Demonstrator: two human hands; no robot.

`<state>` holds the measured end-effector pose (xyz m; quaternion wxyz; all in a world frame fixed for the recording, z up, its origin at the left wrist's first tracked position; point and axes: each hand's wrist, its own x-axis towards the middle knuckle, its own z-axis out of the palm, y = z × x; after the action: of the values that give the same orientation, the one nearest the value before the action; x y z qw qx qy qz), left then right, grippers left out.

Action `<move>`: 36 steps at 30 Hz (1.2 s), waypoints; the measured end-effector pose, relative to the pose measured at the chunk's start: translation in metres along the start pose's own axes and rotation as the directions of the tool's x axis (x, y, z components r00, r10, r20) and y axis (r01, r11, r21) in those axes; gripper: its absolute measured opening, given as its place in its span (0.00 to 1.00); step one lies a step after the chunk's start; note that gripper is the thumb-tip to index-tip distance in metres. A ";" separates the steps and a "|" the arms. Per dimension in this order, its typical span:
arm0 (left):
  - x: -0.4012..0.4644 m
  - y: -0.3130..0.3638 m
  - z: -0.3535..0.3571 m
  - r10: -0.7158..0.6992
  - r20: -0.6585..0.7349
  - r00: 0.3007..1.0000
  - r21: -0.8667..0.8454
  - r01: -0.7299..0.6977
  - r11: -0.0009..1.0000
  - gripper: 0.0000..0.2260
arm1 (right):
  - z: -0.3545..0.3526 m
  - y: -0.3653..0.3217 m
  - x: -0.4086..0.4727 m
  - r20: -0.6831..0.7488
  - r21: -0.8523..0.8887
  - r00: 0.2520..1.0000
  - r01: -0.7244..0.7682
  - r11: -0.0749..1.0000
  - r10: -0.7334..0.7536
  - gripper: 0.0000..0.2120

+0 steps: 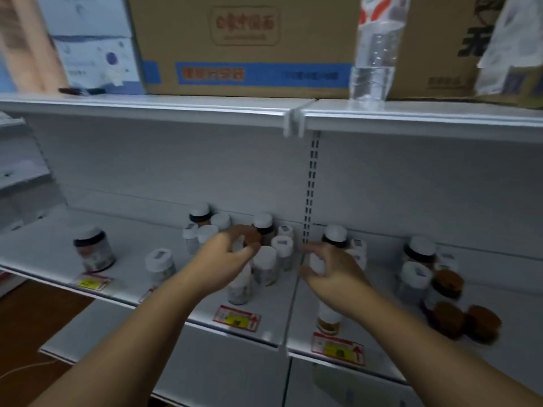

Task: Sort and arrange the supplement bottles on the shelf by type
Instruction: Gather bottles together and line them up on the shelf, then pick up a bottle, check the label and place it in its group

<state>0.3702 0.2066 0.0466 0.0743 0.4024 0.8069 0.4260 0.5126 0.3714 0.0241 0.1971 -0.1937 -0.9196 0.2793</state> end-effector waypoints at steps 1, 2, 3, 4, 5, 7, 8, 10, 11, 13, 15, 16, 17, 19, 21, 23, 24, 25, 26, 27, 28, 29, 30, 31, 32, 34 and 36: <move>-0.001 -0.011 -0.011 -0.004 0.001 1.000 -0.004 0.004 1.000 0.07 | 0.011 -0.010 0.005 0.003 -0.005 1.000 -0.008 1.000 0.008 0.17; -0.002 -0.023 -0.021 -0.004 -0.005 1.000 0.006 0.004 1.000 0.10 | 0.021 -0.019 0.009 0.005 -0.007 1.000 -0.010 1.000 0.010 0.18; -0.003 -0.033 -0.031 -0.008 -0.021 1.000 0.033 0.009 0.999 0.14 | 0.031 -0.027 0.013 0.016 -0.006 1.000 -0.013 1.000 0.013 0.18; -0.004 -0.043 -0.040 -0.012 -0.045 0.999 0.056 0.015 0.998 0.16 | 0.041 -0.035 0.018 0.035 -0.003 0.999 -0.019 1.000 0.019 0.17; -0.003 -0.052 -0.049 -0.018 -0.069 0.997 0.068 0.022 0.997 0.16 | 0.050 -0.041 0.023 0.053 -0.002 0.998 -0.022 1.000 0.022 0.16; -0.002 -0.069 -0.065 -0.031 -0.087 0.996 0.086 0.038 0.996 0.16 | 0.069 -0.052 0.034 0.067 0.001 0.997 -0.035 0.999 0.035 0.15; -0.001 -0.077 -0.072 -0.037 -0.084 0.996 0.096 0.045 0.994 0.16 | 0.078 -0.058 0.040 0.070 0.007 0.996 -0.051 0.999 0.051 0.17; 0.004 -0.092 -0.083 -0.053 -0.082 0.995 0.107 0.062 0.992 0.16 | 0.096 -0.066 0.052 0.087 0.042 0.995 -0.060 0.997 0.056 0.18; 0.007 -0.098 -0.088 -0.069 -0.084 0.994 0.112 0.078 0.991 0.17 | 0.104 -0.070 0.060 0.096 0.064 0.995 -0.048 0.997 0.041 0.18; 0.013 -0.111 -0.096 -0.109 -0.084 0.991 0.138 0.120 0.983 0.17 | 0.116 -0.077 0.076 0.114 0.093 0.993 0.007 0.996 -0.018 0.18; 0.018 -0.122 -0.104 -0.124 -0.088 0.988 0.159 0.137 0.978 0.17 | 0.127 -0.084 0.098 0.098 0.102 0.990 0.095 0.990 -0.105 0.16; 0.020 -0.126 -0.108 -0.135 -0.092 0.987 0.162 0.148 0.976 0.17 | 0.133 -0.087 0.111 0.099 0.090 0.986 0.124 0.988 -0.133 0.15; 0.022 -0.130 -0.112 -0.145 -0.097 0.985 0.166 0.160 0.973 0.17 | 0.139 -0.089 0.124 0.110 0.069 0.984 0.133 0.989 -0.140 0.16; 0.026 -0.138 -0.120 -0.156 -0.102 0.983 0.183 0.173 0.968 0.17 | 0.155 -0.094 0.149 0.136 0.045 0.983 0.120 0.992 -0.125 0.17; 0.029 -0.148 -0.128 -0.152 -0.121 0.981 0.180 0.172 0.968 0.16 | 0.172 -0.097 0.169 0.160 0.023 0.978 0.132 0.991 -0.133 0.14; 0.032 -0.157 -0.135 -0.141 -0.139 0.980 0.162 0.163 0.973 0.15 | 0.187 -0.095 0.182 0.181 -0.051 0.981 0.081 0.995 -0.071 0.17; 0.034 -0.161 -0.137 -0.142 -0.140 0.980 0.153 0.163 0.975 0.15 | 0.192 -0.092 0.186 0.189 -0.101 0.982 0.034 0.994 -0.014 0.21; 0.037 -0.165 -0.140 -0.143 -0.131 0.981 0.144 0.162 0.976 0.15 | 0.197 -0.089 0.189 0.195 -0.142 0.980 -0.013 0.990 0.041 0.24; 0.040 -0.168 -0.142 -0.145 -0.115 0.983 0.137 0.160 0.978 0.15 | 0.201 -0.086 0.192 0.196 -0.159 0.977 -0.049 0.986 0.080 0.25; 0.044 -0.171 -0.145 -0.147 -0.095 0.985 0.137 0.160 0.978 0.15 | 0.205 -0.086 0.194 0.196 -0.156 0.975 -0.076 0.985 0.106 0.24; 0.048 -0.174 -0.149 -0.152 -0.070 0.986 0.142 0.161 0.977 0.16 | 0.209 -0.087 0.196 0.192 -0.155 0.974 -0.091 0.984 0.121 0.23; 0.053 -0.176 -0.152 -0.156 -0.045 0.987 0.143 0.161 0.977 0.16 | 0.211 -0.089 0.198 0.181 -0.161 0.975 -0.101 0.982 0.130 0.21; 0.056 -0.178 -0.155 -0.154 -0.022 0.988 0.134 0.155 0.979 0.16 | 0.213 -0.091 0.201 0.167 -0.170 0.976 -0.114 0.979 0.143 0.19; 0.059 -0.180 -0.157 -0.142 -0.002 0.990 0.118 0.141 0.983 0.16 | 0.214 -0.093 0.203 0.155 -0.167 0.975 -0.135 0.977 0.161 0.17; 0.062 -0.183 -0.159 -0.128 0.019 0.992 0.100 0.126 0.987 0.15 | 0.213 -0.096 0.203 0.148 -0.147 0.971 -0.164 0.975 0.186 0.16; 0.065 -0.186 -0.166 -0.104 0.053 0.993 0.053 0.101 0.993 0.14 | 0.206 -0.102 0.204 0.103 -0.064 0.965 -0.234 0.970 0.240 0.16; 0.070 -0.188 -0.173 -0.064 0.039 0.997 0.004 0.064 0.998 0.13 | 0.191 -0.108 0.201 0.046 0.081 0.961 -0.274 0.958 0.271 0.15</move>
<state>0.1334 0.0889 0.0298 0.1030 0.3848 0.8183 0.4143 0.2263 0.2987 -0.0077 0.1490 -0.3050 -0.8744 0.3467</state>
